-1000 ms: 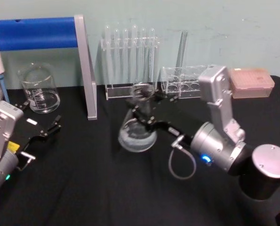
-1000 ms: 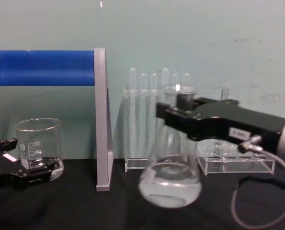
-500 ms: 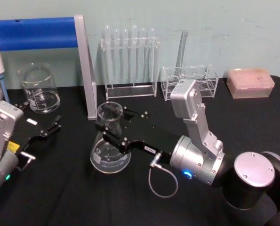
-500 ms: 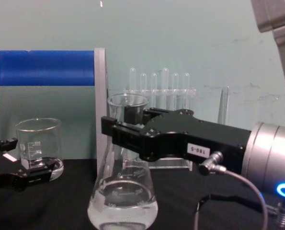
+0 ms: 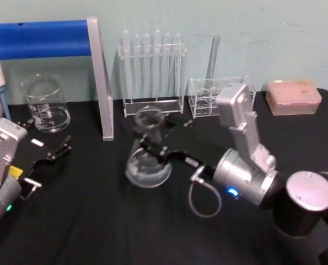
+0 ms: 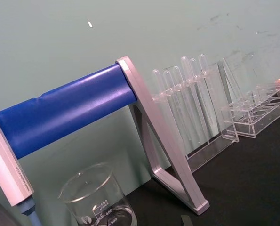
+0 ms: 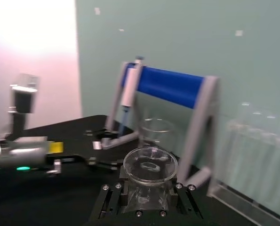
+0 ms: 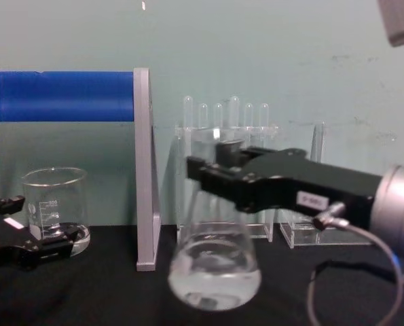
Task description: Grasp the erlenmeyer flask with one hand, shake it three times, then place it back.
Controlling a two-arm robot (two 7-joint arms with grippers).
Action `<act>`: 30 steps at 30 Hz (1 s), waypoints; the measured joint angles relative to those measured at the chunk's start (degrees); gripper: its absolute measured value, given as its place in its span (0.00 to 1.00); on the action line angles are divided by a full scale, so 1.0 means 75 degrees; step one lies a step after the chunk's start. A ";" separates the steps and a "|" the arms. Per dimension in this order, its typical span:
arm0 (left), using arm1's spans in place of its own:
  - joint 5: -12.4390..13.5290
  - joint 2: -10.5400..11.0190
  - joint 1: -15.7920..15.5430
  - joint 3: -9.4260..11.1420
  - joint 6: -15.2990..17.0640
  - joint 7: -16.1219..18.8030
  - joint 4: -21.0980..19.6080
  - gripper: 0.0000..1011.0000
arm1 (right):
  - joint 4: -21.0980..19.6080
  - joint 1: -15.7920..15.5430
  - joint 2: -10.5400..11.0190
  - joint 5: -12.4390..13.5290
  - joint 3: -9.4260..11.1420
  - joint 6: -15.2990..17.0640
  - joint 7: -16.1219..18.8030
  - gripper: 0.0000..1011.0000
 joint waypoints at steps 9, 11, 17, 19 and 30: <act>0.0000 0.0000 0.0000 0.0000 0.0000 0.0000 0.0000 0.99 | 0.0153 -0.0024 0.0136 -0.0016 0.0694 -0.0053 -0.0536 0.45; 0.0000 0.0000 0.0000 0.0000 0.0000 0.0000 0.0000 0.99 | 0.0186 -0.0039 0.0170 -0.0045 0.0880 -0.0059 -0.0660 0.45; 0.0000 0.0000 0.0001 0.0000 0.0000 0.0000 0.0000 0.99 | 0.0251 -0.0118 0.0232 -0.0117 0.1380 -0.0065 -0.0966 0.45; 0.0000 0.0000 0.0000 0.0000 0.0000 0.0000 0.0000 0.99 | 0.0263 -0.0160 0.0235 -0.0145 0.1538 -0.0069 -0.1059 0.45; 0.0001 0.0000 0.0001 0.0000 0.0000 0.0000 0.0000 0.99 | 0.0292 -0.0248 0.0144 -0.0282 0.1916 -0.0096 -0.1146 0.45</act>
